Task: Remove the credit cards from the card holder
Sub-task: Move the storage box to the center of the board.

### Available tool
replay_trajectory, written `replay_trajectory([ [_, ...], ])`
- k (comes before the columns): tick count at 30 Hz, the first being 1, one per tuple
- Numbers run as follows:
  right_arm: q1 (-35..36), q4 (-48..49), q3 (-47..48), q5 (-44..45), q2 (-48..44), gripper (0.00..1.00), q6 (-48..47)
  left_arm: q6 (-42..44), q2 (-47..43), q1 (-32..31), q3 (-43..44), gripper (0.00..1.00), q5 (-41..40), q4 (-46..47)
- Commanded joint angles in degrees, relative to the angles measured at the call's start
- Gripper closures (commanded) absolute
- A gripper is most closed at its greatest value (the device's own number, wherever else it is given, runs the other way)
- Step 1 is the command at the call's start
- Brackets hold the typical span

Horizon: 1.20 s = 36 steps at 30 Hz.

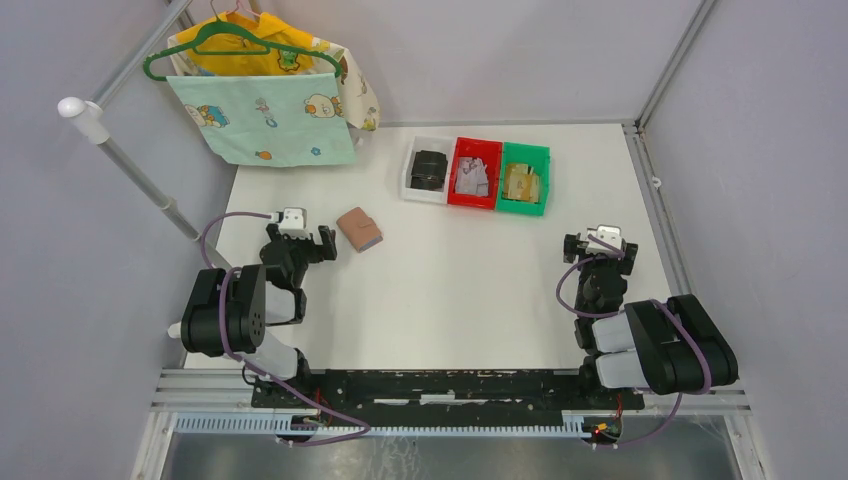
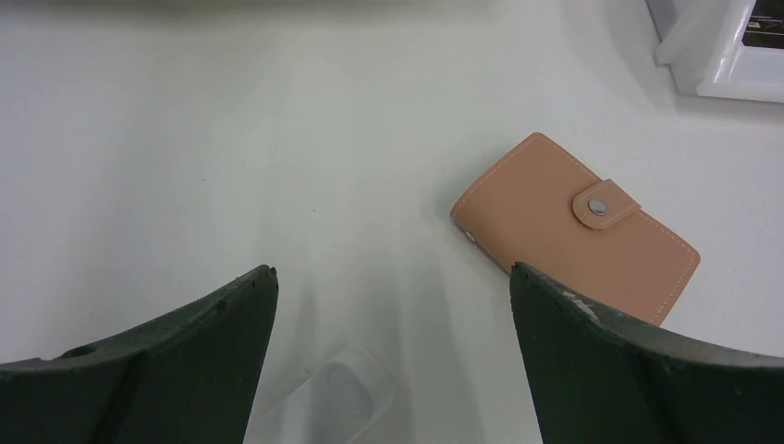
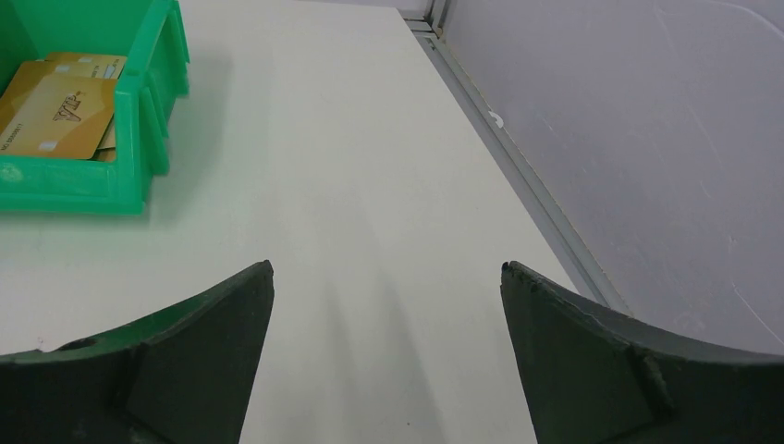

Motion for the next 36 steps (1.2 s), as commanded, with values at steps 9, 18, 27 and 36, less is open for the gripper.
replay_trajectory([
  [9,0.0,5.5,-8.7,0.2,-3.0,0.02,0.7,0.1,-6.6,0.9,1.4,0.00,-0.5,-2.5],
  [18,2.6,-39.8,3.8,11.7,-20.7,0.02,14.8,-0.5,-13.9,4.3,17.6,0.00,10.8,-39.6],
  [27,1.7,-48.5,7.1,15.1,-30.8,0.02,29.7,10.1,-20.2,4.5,29.3,0.00,21.8,-66.5],
  [36,1.7,-64.5,26.6,-7.9,-19.4,0.02,25.5,15.4,-17.3,3.2,37.2,0.00,28.0,-82.6],
])
